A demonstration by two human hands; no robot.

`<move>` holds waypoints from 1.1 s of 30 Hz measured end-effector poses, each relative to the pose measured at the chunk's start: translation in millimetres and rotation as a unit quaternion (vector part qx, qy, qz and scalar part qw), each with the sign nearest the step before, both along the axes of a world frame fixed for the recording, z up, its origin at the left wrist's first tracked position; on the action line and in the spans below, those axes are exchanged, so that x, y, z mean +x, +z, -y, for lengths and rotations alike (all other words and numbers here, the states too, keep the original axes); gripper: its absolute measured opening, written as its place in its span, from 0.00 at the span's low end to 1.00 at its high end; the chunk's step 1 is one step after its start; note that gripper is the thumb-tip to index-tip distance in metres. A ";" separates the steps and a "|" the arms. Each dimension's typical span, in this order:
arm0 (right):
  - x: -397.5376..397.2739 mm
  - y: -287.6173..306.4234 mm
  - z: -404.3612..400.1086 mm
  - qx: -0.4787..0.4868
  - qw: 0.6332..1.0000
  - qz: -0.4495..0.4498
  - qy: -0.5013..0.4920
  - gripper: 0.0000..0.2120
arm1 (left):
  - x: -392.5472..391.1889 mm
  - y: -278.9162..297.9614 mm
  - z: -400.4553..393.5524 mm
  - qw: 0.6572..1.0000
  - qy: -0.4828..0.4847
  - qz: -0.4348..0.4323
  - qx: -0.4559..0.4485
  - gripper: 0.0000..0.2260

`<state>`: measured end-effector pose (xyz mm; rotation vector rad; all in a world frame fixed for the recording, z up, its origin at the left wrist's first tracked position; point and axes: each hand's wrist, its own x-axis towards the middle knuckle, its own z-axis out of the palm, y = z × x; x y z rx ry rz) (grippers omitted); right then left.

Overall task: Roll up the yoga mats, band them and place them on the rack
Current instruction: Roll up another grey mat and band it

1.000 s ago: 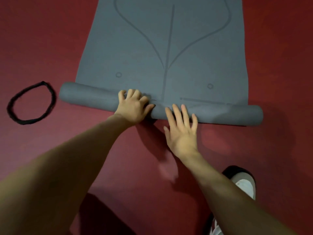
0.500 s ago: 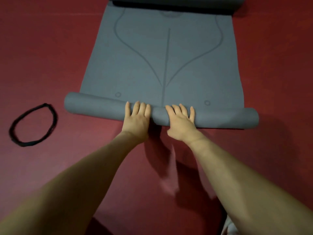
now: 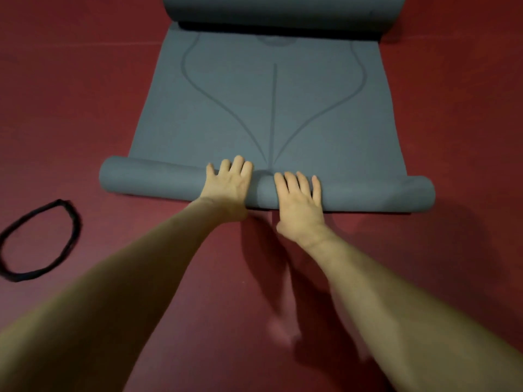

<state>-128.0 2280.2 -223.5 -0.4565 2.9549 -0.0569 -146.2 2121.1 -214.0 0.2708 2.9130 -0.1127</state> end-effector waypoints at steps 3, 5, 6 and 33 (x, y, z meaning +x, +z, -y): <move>-25.8 5.8 4.9 0.014 1.000 0.006 -0.005 0.39 | -3.7 -0.9 7.8 0.999 -0.025 0.009 -0.020 0.37; -32.2 4.1 7.1 0.030 1.000 0.004 -0.001 0.38 | -11.4 0.1 3.0 0.999 -0.015 0.030 -0.038 0.37; -33.7 2.5 7.3 0.040 0.999 0.008 -0.002 0.38 | -15.0 0.4 -1.0 0.998 -0.004 0.037 -0.042 0.35; 64.8 26.9 2.5 0.063 0.992 0.105 0.006 0.25 | 82.7 15.5 -7.0 0.993 0.002 0.119 -0.001 0.25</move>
